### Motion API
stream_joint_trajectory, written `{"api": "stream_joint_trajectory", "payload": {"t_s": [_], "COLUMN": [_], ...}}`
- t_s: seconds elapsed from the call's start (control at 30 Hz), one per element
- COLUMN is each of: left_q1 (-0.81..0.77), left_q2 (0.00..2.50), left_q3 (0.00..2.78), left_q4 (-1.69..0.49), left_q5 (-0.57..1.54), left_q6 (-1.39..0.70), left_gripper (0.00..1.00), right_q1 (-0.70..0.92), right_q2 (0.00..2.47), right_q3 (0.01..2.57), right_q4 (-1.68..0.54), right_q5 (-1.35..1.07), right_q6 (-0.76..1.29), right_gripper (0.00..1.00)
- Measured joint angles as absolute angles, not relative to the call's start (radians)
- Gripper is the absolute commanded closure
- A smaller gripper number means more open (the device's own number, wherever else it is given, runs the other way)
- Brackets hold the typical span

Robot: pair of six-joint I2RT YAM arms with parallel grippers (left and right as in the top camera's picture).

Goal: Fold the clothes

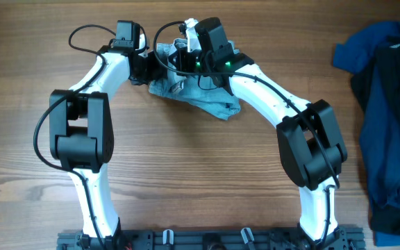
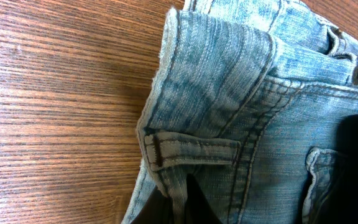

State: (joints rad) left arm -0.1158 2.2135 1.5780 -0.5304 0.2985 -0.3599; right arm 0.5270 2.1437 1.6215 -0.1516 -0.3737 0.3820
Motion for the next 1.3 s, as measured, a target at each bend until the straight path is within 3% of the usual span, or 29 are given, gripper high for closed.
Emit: {"api": "stream_joint_trajectory", "payload": {"t_s": [0.3, 0.33, 0.37, 0.47, 0.53, 0.6, 0.93, 1.1, 1.2, 1.3], "left_q1": [-0.117, -0.117, -0.115, -0.105, -0.095, -0.081, -0.058, -0.018, -0.006, -0.012], "left_q2": [2.214, 2.214, 2.214, 2.206, 2.186, 2.156, 2.049, 1.983, 1.896, 1.814], "left_q3": [1.598, 1.601, 1.617, 1.625, 1.625, 1.625, 1.629, 1.629, 1.629, 1.633], "left_q4": [-0.562, -0.569, -0.595, -0.614, -0.621, -0.623, -0.654, -0.678, -0.689, -0.707], "left_q5": [0.273, 0.270, 0.245, 0.218, 0.202, 0.185, 0.082, 0.042, 0.044, 0.091], "left_q6": [-0.360, -0.360, -0.360, -0.357, -0.356, -0.356, -0.356, -0.356, -0.358, -0.355], "left_gripper": [0.96, 0.92, 0.90, 0.87, 0.86, 0.85, 0.82, 0.83, 0.96, 0.96], "right_q1": [0.529, 0.529, 0.530, 0.532, 0.533, 0.533, 0.506, 0.390, 0.308, 0.244], "right_q2": [2.144, 2.144, 2.144, 2.144, 2.144, 2.144, 2.143, 2.131, 2.106, 2.087], "right_q3": [1.621, 1.621, 1.621, 1.621, 1.621, 1.621, 1.621, 1.622, 1.624, 1.625], "right_q4": [-0.152, -0.149, -0.147, -0.133, -0.128, -0.126, -0.051, -0.130, -0.263, -0.407], "right_q5": [-0.373, -0.373, -0.373, -0.375, -0.377, -0.384, -0.591, -0.667, -0.685, -0.690], "right_q6": [0.401, 0.404, 0.405, 0.417, 0.428, 0.433, 0.380, 0.390, 0.407, 0.405], "right_gripper": [0.96, 0.96, 0.86, 0.37, 0.11, 0.00, 0.01, 0.05, 0.21, 0.69]}}
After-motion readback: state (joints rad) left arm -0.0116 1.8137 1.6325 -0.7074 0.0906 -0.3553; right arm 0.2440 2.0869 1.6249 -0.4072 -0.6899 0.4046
